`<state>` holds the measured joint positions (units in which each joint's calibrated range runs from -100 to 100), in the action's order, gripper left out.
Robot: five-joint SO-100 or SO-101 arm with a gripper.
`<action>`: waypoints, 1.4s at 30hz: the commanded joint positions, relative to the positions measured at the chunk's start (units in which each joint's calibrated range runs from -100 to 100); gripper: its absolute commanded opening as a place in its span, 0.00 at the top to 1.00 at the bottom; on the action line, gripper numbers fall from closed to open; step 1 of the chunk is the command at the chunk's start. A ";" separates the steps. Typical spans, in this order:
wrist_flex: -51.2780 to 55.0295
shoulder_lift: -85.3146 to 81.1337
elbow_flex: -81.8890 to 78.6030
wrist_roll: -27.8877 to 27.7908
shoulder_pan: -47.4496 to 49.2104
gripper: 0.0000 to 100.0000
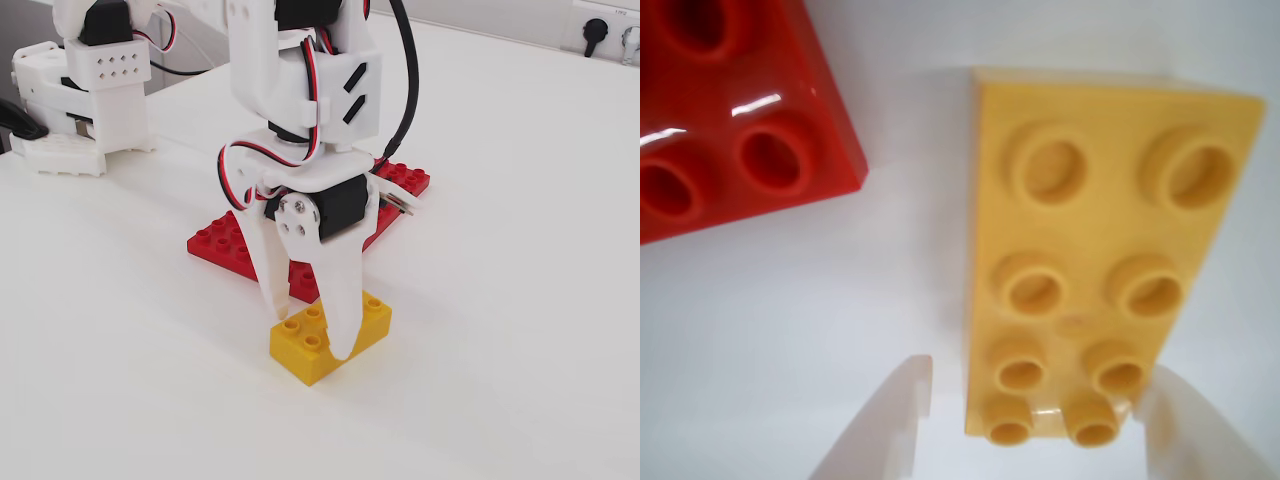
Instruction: Put yellow lego brick onto the green one
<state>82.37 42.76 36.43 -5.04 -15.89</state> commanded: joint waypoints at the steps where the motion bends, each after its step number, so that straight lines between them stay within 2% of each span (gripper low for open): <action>1: -1.49 -0.83 -0.51 -0.22 0.04 0.79; 6: -2.61 -0.99 -2.13 -0.22 0.26 0.80; 12: -3.30 -0.91 -2.13 -0.22 0.26 0.92; 24: -3.22 -1.83 -0.96 -0.22 0.71 0.92; 29: 0.85 -1.75 5.55 0.09 0.78 0.91; 35: 11.14 -0.83 19.92 -0.01 0.78 0.91; 38: 15.73 -0.83 22.63 0.09 1.74 0.92; 42: 16.68 -1.24 22.09 0.30 2.55 0.91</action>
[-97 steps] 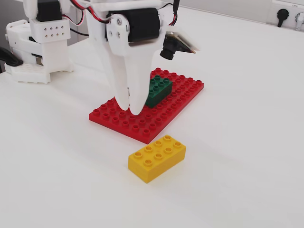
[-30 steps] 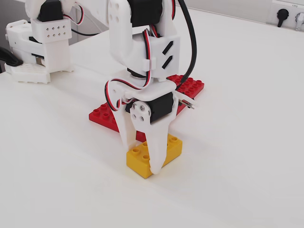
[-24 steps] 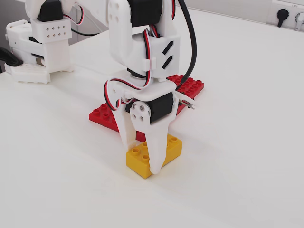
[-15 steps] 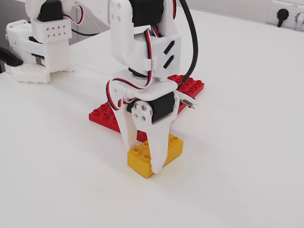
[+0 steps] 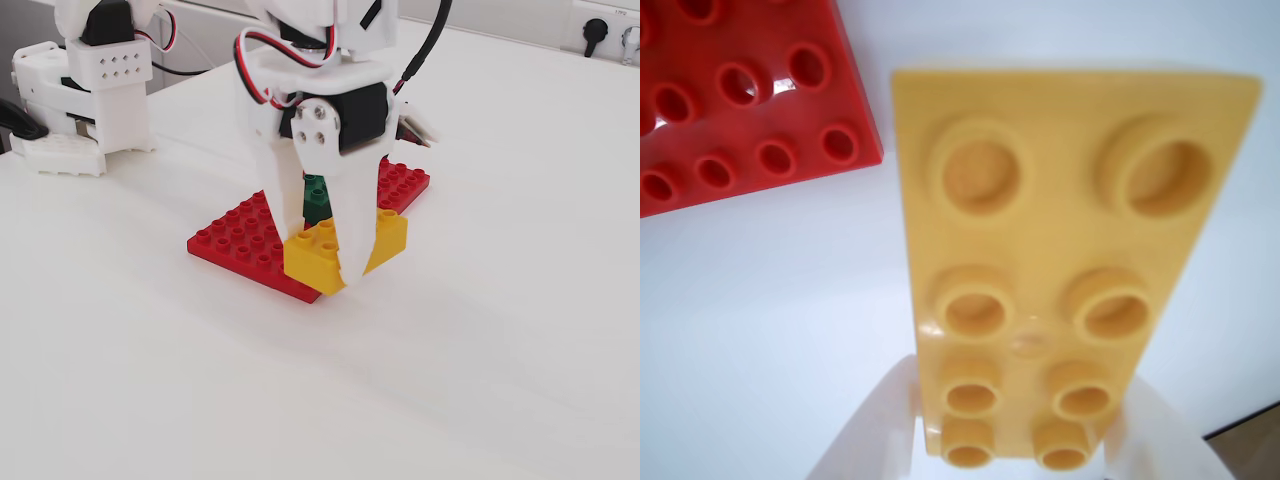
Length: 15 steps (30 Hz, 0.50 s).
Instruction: Put yellow lego brick onto the green one
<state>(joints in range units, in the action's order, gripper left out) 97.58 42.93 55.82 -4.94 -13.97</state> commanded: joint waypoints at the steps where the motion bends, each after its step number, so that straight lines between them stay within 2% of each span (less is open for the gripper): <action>1: 1.56 -1.41 2.61 0.20 0.71 0.92; 8: 1.64 -4.93 -2.36 0.25 2.03 0.92; 15: 1.56 -16.83 -9.59 1.24 5.64 0.91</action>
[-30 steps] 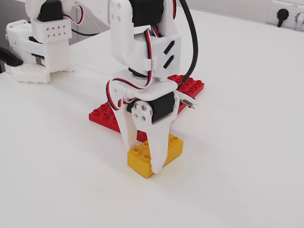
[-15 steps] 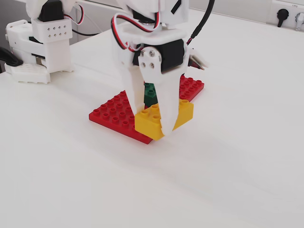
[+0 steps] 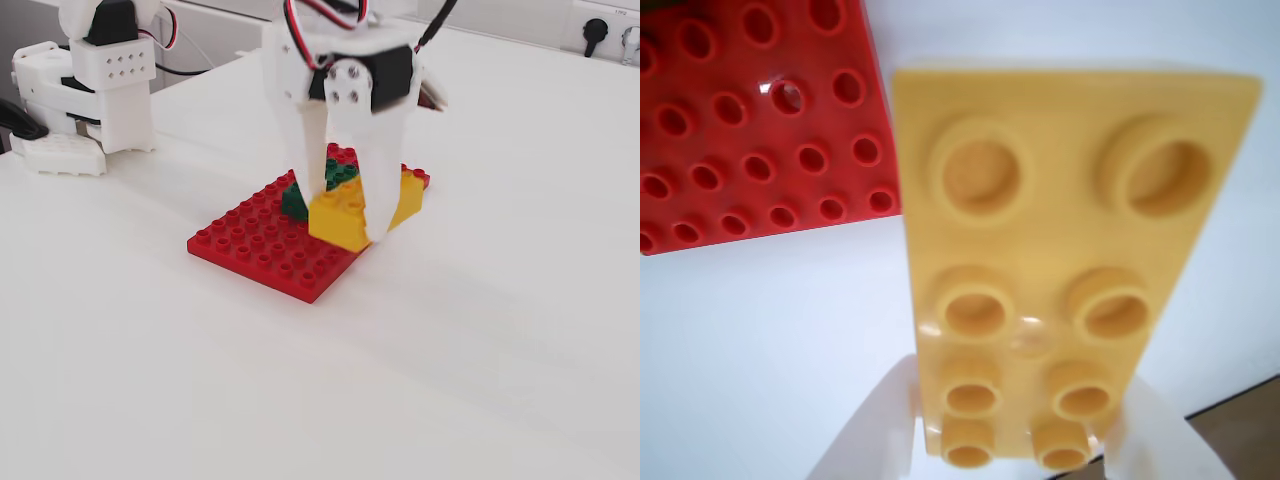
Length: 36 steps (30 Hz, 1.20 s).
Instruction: Put yellow lego brick onto the green one
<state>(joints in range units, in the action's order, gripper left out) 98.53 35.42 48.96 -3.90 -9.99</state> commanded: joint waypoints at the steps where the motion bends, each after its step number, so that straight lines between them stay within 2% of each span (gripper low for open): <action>1: 0.60 -11.24 -4.54 0.20 2.03 0.91; 8: -2.34 -24.31 -22.80 0.20 2.77 0.92; 15: -15.92 -42.24 -51.27 0.20 6.08 0.91; 21: -25.43 -55.15 -71.15 2.54 12.27 0.91; 30: -26.90 -58.50 -78.20 4.11 16.33 0.91; 36: -30.19 -58.50 -82.27 4.16 14.71 0.91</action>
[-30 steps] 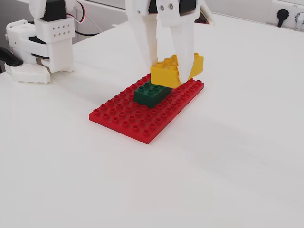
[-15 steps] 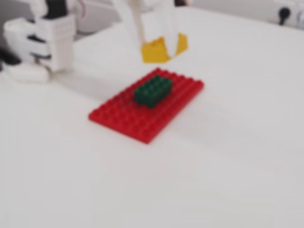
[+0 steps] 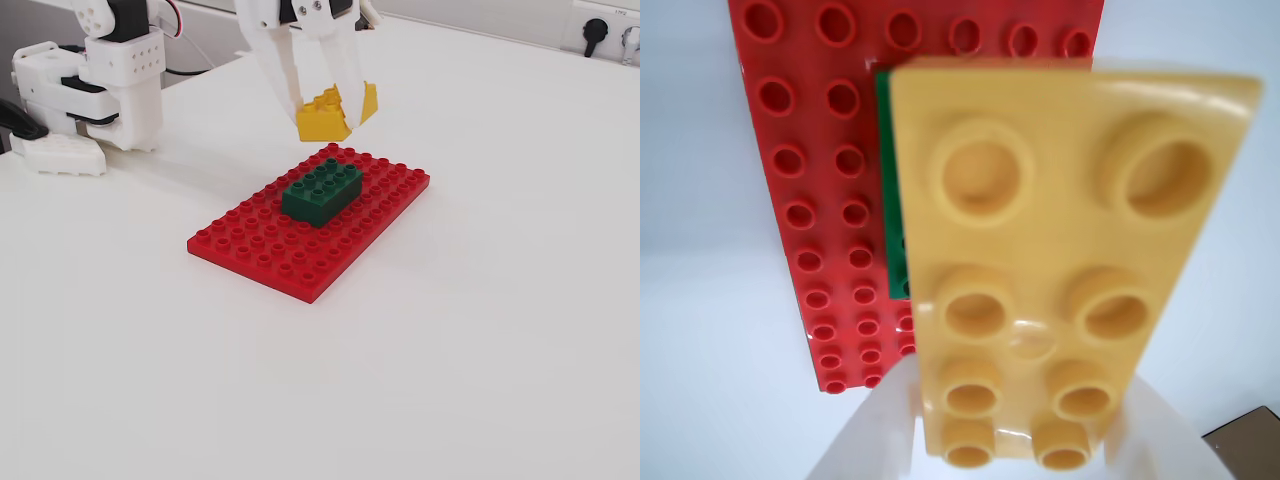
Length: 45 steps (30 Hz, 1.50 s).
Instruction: Put yellow lego brick onto the green one
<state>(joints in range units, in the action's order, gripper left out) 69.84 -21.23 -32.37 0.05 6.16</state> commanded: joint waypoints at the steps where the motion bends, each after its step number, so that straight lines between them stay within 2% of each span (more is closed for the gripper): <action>1: -1.67 -1.85 -1.47 0.21 -1.96 0.91; 23: -2.88 -2.02 -7.80 0.89 -3.65 0.91; 45: -9.71 -1.01 -11.51 1.15 -1.07 0.91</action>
<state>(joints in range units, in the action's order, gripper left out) 60.67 -21.49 -43.82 0.99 4.98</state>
